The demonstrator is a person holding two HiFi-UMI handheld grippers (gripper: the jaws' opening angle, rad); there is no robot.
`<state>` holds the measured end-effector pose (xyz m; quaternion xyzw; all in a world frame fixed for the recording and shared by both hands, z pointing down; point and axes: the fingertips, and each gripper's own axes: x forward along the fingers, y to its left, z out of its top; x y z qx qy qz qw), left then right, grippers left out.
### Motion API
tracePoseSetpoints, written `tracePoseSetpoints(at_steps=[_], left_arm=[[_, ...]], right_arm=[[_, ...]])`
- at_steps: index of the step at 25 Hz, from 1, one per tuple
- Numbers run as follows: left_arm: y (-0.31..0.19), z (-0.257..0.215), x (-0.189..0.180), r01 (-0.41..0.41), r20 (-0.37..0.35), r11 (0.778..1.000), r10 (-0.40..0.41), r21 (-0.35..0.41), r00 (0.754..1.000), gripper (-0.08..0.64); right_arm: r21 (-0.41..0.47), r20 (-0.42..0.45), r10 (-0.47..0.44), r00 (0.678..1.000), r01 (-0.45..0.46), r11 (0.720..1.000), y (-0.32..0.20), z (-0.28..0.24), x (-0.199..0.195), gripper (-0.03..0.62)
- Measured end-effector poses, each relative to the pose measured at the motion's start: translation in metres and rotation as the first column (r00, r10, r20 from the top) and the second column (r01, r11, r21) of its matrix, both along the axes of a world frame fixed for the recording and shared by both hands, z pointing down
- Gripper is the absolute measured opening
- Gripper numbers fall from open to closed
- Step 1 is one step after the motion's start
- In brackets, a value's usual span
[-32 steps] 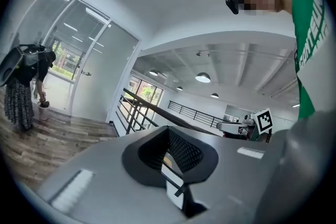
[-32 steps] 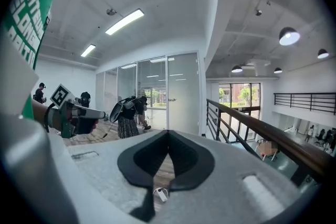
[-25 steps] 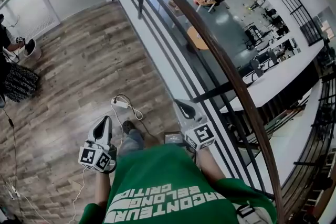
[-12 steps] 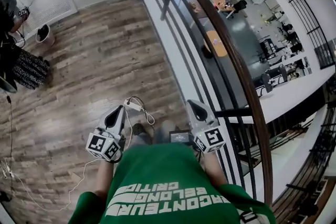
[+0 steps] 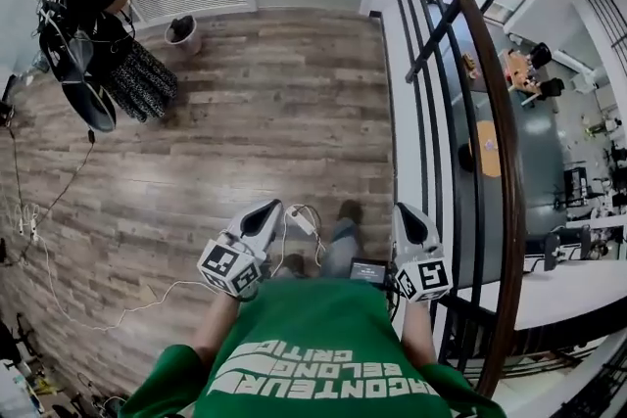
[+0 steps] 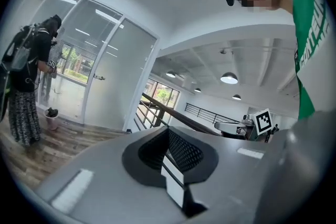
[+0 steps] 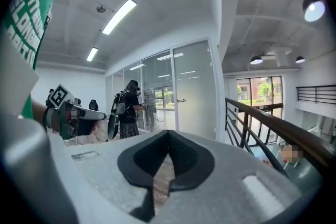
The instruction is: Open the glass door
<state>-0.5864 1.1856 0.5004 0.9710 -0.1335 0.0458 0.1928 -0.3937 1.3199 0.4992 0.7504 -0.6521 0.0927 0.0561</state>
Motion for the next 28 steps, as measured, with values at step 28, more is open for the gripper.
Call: tracePoseSetpoints(at_steps=[28], left_arm=[[-0.157, -0.036, 0.192, 0.279, 0.016, 0.96, -0.28, 0.036, 0.96, 0.017]], right_arm=[[0.033, -0.001, -0.329, 0.944, 0.329, 0.944, -0.232, -0.022, 0.217, -0.006]])
